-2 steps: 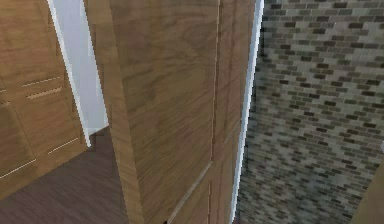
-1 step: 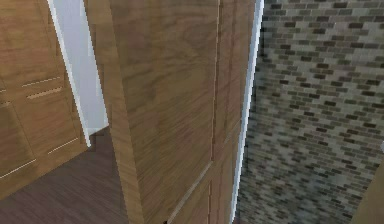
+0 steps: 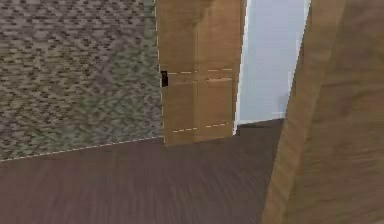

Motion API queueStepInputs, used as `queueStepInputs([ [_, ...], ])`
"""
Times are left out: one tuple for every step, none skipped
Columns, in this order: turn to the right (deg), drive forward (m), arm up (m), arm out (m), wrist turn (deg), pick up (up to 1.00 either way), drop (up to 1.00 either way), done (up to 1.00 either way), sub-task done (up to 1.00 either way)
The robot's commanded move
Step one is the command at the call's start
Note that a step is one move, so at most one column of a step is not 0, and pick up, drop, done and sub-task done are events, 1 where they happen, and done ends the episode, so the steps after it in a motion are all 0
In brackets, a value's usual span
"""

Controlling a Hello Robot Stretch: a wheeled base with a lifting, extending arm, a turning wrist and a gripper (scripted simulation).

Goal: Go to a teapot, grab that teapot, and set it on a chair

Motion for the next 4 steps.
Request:
queueStepInputs([
  [-45.0,0.00,0.00,0.00,0.0,0.00,0.00,0.00,0.00],
  [-30.0,0.00,0.00,0.00,0.0,0.00,0.00,0.00,0.00],
  [0.0,0.35,0.00,0.00,0.0,0.00,0.00,0.00,0.00],
  [45.0,0.00,0.00,0.00,0.0,0.00,0.00,0.00,0.00],
])
